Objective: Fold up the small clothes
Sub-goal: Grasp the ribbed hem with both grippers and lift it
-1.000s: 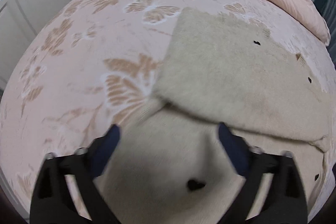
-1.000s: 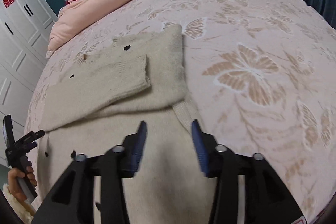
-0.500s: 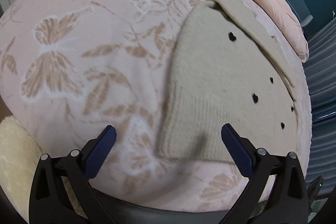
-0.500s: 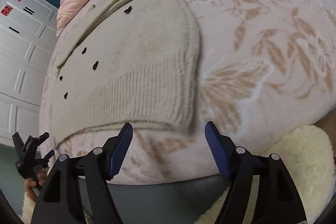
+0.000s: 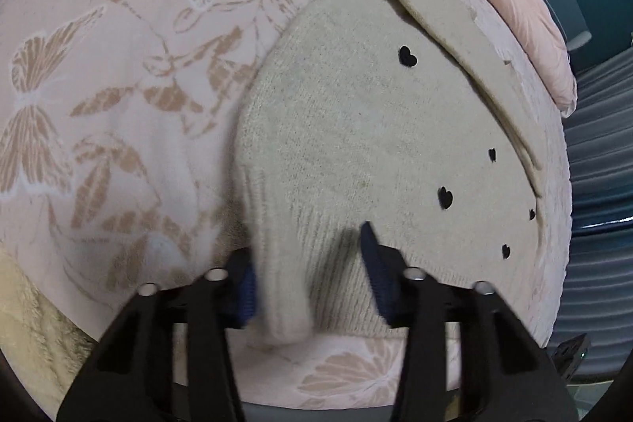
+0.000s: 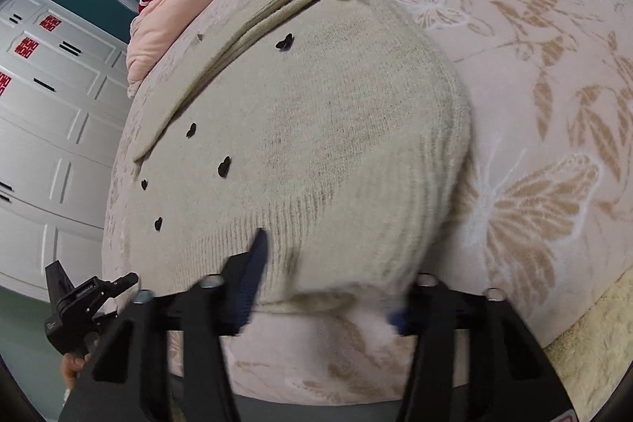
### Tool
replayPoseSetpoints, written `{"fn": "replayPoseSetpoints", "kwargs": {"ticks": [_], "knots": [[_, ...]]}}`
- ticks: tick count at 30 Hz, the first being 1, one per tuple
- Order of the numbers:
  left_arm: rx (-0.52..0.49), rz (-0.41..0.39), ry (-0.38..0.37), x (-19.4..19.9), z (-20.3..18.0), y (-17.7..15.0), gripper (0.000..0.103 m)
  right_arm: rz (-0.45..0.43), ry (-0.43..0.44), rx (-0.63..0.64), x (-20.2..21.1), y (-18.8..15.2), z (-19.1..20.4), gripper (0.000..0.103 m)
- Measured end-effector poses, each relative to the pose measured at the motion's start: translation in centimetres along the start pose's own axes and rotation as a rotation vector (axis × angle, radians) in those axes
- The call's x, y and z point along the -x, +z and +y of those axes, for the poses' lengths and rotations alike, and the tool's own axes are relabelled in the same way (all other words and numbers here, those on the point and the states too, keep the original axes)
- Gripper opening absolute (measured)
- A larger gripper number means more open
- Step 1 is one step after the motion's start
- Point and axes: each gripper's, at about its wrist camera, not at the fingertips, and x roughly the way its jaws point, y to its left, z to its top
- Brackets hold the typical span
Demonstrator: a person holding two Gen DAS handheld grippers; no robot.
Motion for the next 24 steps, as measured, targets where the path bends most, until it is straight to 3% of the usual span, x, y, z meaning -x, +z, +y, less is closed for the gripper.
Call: {"fn": "replayPoseSetpoints", "kwargs": {"ticks": [5, 10, 14, 19, 22, 23, 24], "knots": [[0.026, 0.005, -0.063, 2.0, 0.8, -0.2, 0.008, -0.041, 0.058, 0.017, 2.1, 0.3, 0.6, 0.011], [-0.051, -0.014, -0.084, 5.5, 0.8, -1.7, 0.007, -0.059, 0.043, 0.145, 5.6, -0.4, 1.8, 0.01], [-0.112, 0.001, -0.086, 7.6, 1.1, -4.1, 0.007, -0.01, 0.003, 0.199, 7.8, -1.8, 0.2, 0.004], [-0.204, 0.066, -0.059, 8.7, 2.0, -8.9, 0.007, 0.115, -0.102, 0.326, 9.8, -5.6, -2.0, 0.0], [-0.241, 0.068, -0.025, 8.5, 2.8, -10.7, 0.008, 0.165, -0.101, 0.361, 10.3, -7.4, -3.0, 0.001], [-0.229, 0.058, -0.016, 8.3, 3.0, -10.8, 0.008, 0.147, -0.127, 0.361, 10.4, -7.5, -3.2, 0.011], [-0.202, 0.053, -0.021, 7.9, 3.4, -10.6, 0.008, 0.124, -0.141, 0.338, 10.3, -7.3, -3.5, 0.028]]}}
